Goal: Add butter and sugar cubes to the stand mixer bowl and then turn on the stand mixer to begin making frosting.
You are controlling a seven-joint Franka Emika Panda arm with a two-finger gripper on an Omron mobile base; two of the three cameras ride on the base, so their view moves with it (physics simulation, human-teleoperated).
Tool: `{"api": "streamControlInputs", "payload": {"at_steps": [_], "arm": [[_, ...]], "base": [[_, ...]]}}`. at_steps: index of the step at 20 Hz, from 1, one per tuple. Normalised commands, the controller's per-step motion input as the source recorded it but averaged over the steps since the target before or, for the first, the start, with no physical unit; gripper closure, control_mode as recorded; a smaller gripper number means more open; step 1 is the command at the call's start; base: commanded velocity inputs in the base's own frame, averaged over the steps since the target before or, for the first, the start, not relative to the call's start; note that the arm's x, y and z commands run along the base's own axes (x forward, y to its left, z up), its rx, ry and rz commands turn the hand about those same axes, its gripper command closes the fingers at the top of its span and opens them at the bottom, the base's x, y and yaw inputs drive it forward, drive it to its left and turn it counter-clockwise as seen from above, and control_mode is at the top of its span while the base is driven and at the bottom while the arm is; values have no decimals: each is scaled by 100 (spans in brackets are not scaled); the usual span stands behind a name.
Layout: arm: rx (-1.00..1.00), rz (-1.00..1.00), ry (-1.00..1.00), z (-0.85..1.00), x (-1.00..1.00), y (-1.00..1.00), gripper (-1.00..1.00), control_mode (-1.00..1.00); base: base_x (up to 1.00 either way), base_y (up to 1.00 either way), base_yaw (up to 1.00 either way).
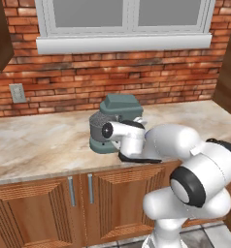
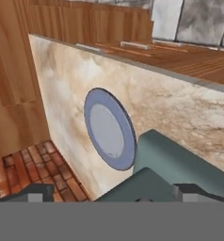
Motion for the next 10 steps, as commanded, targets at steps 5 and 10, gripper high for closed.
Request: {"api": "streamControlInputs", "payload": {"at_steps": [5, 10], "arm": [[0, 0, -3, -14, 13, -2, -100, -100], [0, 0, -5, -17, 9, -5, -100, -100]], "base": [[0, 0, 0], [0, 0, 0]]}}
